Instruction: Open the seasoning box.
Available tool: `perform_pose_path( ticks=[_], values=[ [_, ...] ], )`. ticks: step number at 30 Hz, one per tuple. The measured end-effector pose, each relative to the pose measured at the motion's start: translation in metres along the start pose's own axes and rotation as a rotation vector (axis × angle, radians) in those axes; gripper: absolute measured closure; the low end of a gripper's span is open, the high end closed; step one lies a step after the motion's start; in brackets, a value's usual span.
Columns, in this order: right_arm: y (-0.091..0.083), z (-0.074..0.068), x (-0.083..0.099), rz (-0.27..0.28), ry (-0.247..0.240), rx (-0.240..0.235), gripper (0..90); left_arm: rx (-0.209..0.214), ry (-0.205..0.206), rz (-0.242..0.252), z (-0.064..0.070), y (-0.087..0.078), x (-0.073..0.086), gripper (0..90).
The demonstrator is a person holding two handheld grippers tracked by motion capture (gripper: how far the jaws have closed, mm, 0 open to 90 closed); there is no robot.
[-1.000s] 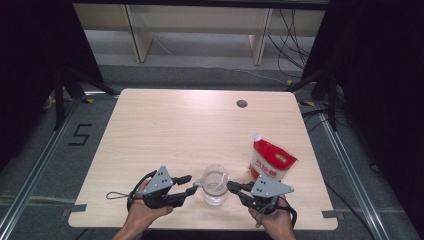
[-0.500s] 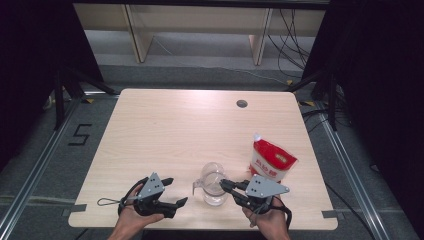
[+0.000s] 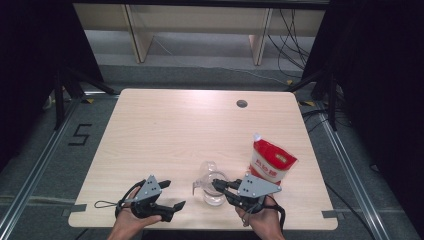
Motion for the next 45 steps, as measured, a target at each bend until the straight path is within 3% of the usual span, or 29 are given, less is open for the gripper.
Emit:
perform_pose_path(
  ticks=[4,7,8,9,10,12,13,15,16,17,22,28,36,37,39,41,45],
  values=[
    [0.003,-0.004,0.000,-0.001,0.038,-0.014,85.9,-0.015,0.025,-0.011,-0.002,0.002,0.003,15.6],
    [0.004,-0.005,0.000,-0.003,0.029,-0.011,85.9,-0.017,0.023,-0.003,-0.004,0.002,0.002,15.6],
    [0.006,-0.004,-0.001,-0.008,-0.002,-0.013,85.9,-0.024,0.016,0.001,-0.006,0.002,0.001,15.6],
    [0.006,-0.004,-0.001,-0.008,-0.002,-0.013,85.9,-0.029,0.010,0.004,-0.007,0.001,0.001,15.6],
    [0.007,-0.007,0.000,-0.005,0.031,-0.022,85.9,-0.029,0.011,0.010,-0.008,0.001,0.000,15.6],
    [0.009,-0.007,-0.002,-0.005,0.008,-0.020,85.9,-0.035,0.006,0.016,-0.011,0.000,-0.001,15.6],
    [0.011,-0.010,-0.002,-0.005,0.024,-0.026,85.9,-0.032,0.000,0.026,-0.011,0.001,-0.003,15.6],
    [0.013,-0.009,-0.003,-0.013,-0.016,-0.036,85.9,-0.042,-0.011,0.018,-0.012,0.001,-0.002,15.6],
    [0.013,-0.010,-0.003,-0.013,0.006,-0.038,85.8,-0.040,0.000,0.020,-0.012,0.001,-0.002,15.6],
    [0.015,-0.012,-0.002,-0.015,0.016,-0.045,85.6,-0.036,-0.013,0.019,-0.011,0.001,-0.002,15.6],
    [0.018,-0.012,0.000,-0.022,0.016,-0.050,85.0,-0.028,0.005,0.016,-0.009,0.002,-0.001,15.6],
    [0.005,-0.007,0.003,-0.019,0.018,-0.029,82.9,-0.024,-0.008,0.017,-0.009,0.002,-0.001,15.6],
    [-0.031,0.007,0.013,0.008,0.049,0.031,73.8,-0.022,-0.025,0.027,-0.008,0.003,-0.002,15.6],
    [-0.040,0.011,0.016,0.015,0.060,0.065,71.8,-0.024,-0.018,0.020,-0.008,0.003,-0.001,15.6],
    [-0.045,0.012,0.018,0.004,0.063,0.063,70.4,-0.024,-0.012,0.009,-0.008,0.003,0.000,15.6],
    [-0.054,0.016,0.020,0.012,0.057,0.095,68.5,-0.025,-0.020,0.014,-0.008,0.003,-0.001,15.6],
    [-0.070,0.014,0.028,0.009,0.087,0.107,63.2,-0.010,-0.013,0.016,-0.008,0.002,-0.001,15.6]
  ],
)
Point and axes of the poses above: each handheld gripper's, and its own axes: y roughly forward along the jaws, x roughly out of its underside, z roughly to its right, the point moved 10 cm from there along y, roughly forward along the jaws, and after that the axes turned 15 degrees about -x, right-handed, at the moved point
